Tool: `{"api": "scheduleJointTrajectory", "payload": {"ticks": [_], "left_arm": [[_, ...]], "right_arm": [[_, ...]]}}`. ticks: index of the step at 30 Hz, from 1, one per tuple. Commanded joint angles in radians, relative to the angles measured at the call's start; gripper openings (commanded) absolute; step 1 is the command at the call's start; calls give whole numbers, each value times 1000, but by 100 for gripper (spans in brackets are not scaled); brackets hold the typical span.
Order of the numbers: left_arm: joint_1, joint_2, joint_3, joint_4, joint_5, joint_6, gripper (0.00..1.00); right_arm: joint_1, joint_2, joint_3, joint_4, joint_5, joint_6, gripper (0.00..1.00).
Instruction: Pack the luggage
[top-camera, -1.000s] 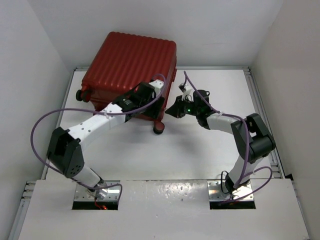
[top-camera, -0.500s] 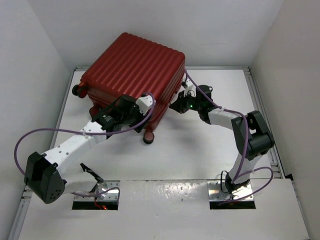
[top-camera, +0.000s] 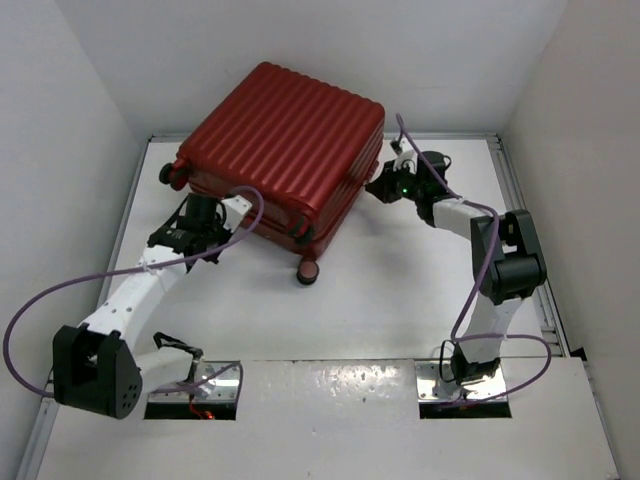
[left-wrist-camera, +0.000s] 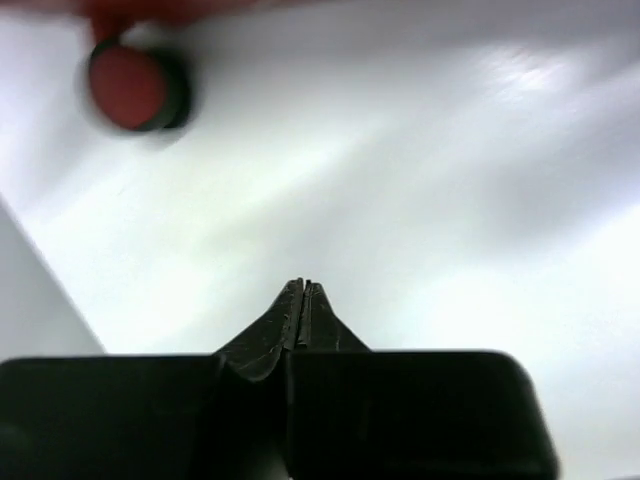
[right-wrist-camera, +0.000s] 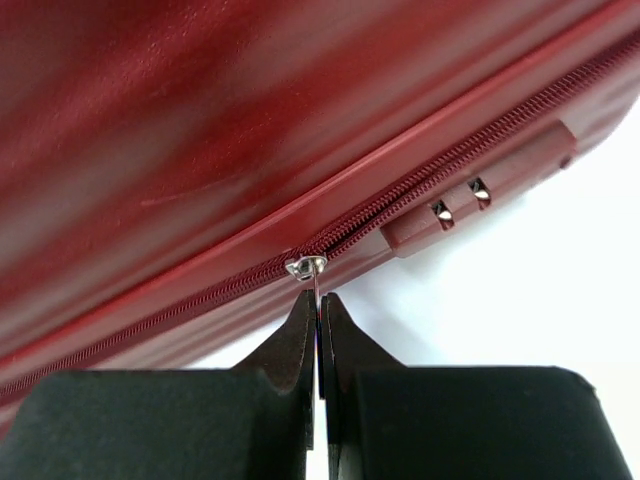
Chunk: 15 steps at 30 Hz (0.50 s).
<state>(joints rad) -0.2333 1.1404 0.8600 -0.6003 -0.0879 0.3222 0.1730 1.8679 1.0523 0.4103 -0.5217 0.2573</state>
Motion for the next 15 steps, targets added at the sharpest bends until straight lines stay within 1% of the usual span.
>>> {"api": "scheduleJointTrajectory", "payload": {"ticks": [1,3,4,5,6,7,8,9,11,13,15], "left_arm": [[64,51,22,17,-64,40,0],[109,88,71,27,-40,14,0],[124,97,92,27,-4,3,0],[141,98,127,39,46,-8,0],[152,88,145,39,145,-8,1],[152,66,158,48,193,-23,26],[152,65,190,48,247,-37,46],[135,52,210,48,339,-55,66],[88,51,253,48,372,-96,91],[14,51,324,36,431,-126,95],[-43,65,402,2,457,-158,95]], "right_arm": [[-135,10,57,13,186,-64,0],[-147,23,75,10,175,-62,0],[-156,27,81,12,167,-61,0],[-158,30,83,13,148,-58,0],[-155,31,86,15,120,-59,0],[-155,33,86,16,106,-55,0],[-152,30,84,16,100,-52,0],[-152,33,83,13,95,-41,0],[-133,31,75,18,80,-47,0],[-125,25,66,21,77,-50,0],[-118,28,63,27,69,-47,0]]}}
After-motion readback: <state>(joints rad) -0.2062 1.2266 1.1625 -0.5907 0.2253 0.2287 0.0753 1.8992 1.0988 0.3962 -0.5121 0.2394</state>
